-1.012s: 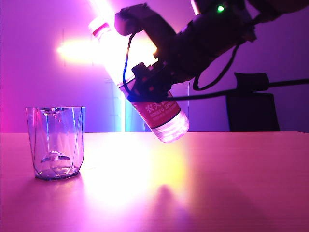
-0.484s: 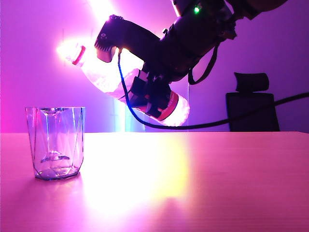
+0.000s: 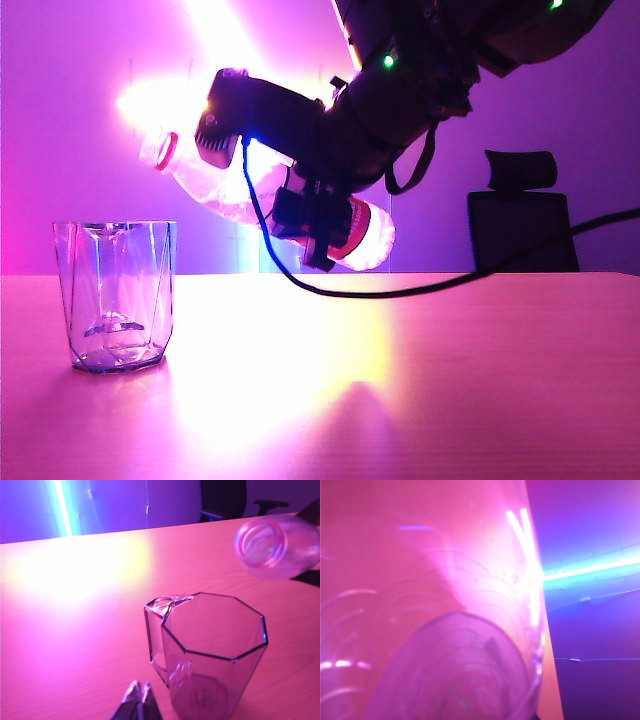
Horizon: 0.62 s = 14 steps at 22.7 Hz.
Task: Pick up the mineral water bottle on the table and pour water into the mug until it's half full.
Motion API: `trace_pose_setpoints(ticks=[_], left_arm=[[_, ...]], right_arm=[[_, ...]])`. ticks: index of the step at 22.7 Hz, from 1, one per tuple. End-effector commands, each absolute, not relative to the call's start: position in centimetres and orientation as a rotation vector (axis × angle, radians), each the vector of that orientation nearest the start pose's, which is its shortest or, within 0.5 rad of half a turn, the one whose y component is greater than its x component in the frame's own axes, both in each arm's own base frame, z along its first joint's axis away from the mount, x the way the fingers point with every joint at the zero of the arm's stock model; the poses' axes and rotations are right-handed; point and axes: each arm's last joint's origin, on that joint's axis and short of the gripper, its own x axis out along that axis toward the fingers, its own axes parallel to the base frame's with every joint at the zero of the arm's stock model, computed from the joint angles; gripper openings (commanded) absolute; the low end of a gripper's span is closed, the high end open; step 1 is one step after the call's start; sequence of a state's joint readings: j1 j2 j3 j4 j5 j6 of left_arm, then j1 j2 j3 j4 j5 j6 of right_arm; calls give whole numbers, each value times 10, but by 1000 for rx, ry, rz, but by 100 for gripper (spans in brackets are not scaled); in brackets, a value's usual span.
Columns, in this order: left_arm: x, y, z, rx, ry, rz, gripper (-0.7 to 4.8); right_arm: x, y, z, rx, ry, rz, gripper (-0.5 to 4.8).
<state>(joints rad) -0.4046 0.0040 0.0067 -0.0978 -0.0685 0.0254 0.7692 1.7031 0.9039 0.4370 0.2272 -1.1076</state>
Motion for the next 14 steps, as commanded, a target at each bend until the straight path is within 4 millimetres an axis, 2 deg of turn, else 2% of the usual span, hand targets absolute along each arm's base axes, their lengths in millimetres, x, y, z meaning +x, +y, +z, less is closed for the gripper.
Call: trace_pose_setpoints(ticks=[1,14], left_arm=[[90,-37,157,43,83,-339,-2],[90,-37,157,43,83,-339,-2]], right_arm=[[263,247,210,-1212,-83,620,238],[264,248,211,-1364,-156,622,242]])
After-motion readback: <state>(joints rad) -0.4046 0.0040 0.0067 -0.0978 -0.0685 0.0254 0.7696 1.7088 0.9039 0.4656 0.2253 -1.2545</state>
